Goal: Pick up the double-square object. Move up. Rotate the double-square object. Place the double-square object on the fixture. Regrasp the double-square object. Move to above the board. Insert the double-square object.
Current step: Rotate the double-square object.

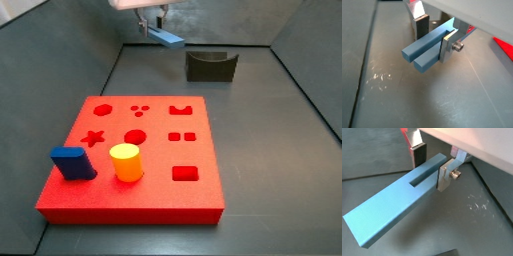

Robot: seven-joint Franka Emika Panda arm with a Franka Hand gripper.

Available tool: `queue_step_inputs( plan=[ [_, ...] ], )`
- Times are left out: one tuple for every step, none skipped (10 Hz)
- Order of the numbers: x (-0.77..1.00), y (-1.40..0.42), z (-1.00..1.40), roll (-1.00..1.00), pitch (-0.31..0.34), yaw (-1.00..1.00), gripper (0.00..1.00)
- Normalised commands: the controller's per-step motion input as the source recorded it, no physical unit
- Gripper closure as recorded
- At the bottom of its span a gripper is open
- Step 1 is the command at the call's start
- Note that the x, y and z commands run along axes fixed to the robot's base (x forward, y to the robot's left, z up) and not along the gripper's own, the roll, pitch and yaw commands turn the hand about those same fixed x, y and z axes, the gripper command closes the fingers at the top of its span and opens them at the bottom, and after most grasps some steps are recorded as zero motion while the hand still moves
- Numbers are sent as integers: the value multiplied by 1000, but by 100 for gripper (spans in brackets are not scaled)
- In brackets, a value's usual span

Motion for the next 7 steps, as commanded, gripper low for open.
queue_step_inputs(
  plan=[
    [35,21,-20,-38,-23,-1000,100],
    [35,21,-20,-46,-28,-1000,100],
    [35,22,-20,-50,-31,-1000,100],
    [35,21,-20,-62,-38,-1000,100],
    [35,22,-20,-74,-45,-1000,100],
    [34,22,-20,-93,-57,-933,100],
    [34,23,-20,-93,-57,-768,100]
  ],
)
